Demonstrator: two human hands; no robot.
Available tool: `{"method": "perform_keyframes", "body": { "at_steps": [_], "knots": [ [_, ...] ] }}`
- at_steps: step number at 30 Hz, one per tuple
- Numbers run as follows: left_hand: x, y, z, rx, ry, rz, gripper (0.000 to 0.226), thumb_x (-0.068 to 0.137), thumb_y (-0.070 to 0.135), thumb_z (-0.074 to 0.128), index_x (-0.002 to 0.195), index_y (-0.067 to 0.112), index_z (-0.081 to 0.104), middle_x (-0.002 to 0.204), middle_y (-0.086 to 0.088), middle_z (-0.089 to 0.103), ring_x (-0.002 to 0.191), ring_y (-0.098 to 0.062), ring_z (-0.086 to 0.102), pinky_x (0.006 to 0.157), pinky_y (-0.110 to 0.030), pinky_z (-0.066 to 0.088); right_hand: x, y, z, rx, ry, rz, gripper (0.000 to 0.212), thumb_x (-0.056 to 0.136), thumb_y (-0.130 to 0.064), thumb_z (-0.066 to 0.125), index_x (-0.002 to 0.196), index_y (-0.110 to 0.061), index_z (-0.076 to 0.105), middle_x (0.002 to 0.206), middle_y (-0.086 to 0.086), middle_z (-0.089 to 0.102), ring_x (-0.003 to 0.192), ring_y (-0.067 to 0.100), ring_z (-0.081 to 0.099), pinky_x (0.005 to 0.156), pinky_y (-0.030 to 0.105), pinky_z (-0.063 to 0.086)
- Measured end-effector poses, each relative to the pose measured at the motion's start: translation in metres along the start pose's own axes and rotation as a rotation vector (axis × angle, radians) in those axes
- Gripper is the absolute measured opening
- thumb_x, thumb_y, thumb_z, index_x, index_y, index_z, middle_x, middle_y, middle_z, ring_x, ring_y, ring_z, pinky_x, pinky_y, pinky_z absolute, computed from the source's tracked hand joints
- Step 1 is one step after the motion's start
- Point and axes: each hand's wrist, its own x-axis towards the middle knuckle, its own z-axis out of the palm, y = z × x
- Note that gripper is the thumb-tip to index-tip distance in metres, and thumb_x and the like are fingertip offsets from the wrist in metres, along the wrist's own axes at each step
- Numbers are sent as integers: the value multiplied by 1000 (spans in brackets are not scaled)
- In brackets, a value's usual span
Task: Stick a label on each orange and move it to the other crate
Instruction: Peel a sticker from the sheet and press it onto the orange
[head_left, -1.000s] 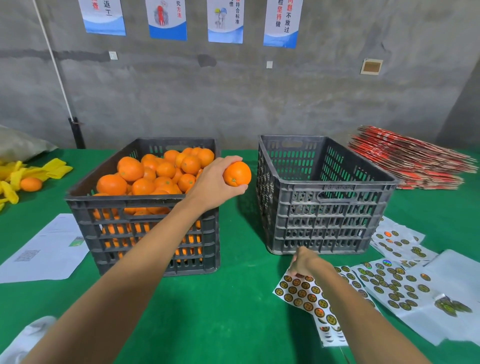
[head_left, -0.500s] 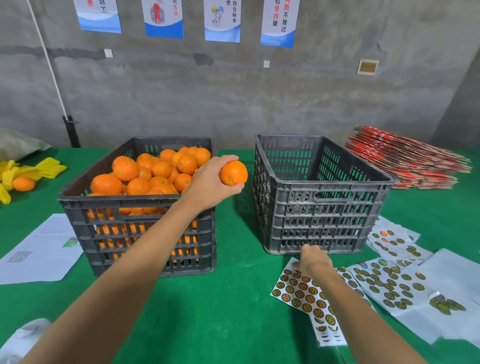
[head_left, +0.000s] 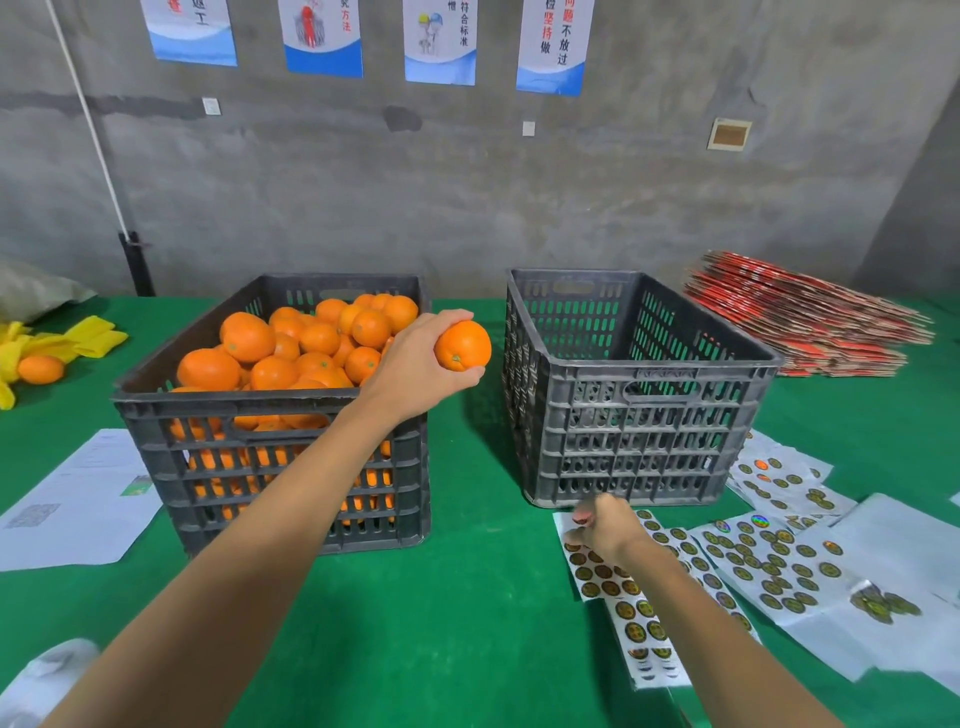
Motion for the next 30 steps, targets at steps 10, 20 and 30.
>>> {"method": "perform_keyframes", "body": {
  "at_steps": [10,20,30],
  "knots": [
    [0,-2,1,-16,4,5,74,81,44,84,145,37,47,139,5,54,120,-21,57,99,-50,54,2,8,10,-130,148,-29,47,94,-54,65,123,-18,69,141,7,53,127,27,54,107,37,46],
    [1,-3,3,1,8,10,75,81,44,84,145,37,47,140,5,53,120,-20,57,99,-47,54,3,6,11,-380,197,-213,32,106,-27,46,117,-10,71,127,6,60,111,27,62,97,35,51],
    [1,-6,1,-17,4,19,74,81,46,83,144,39,47,139,7,54,119,-18,57,99,-48,55,4,11,15,-169,324,-92,24,105,-29,50,103,-13,68,101,6,69,89,27,68,71,32,50]
  ]
}}
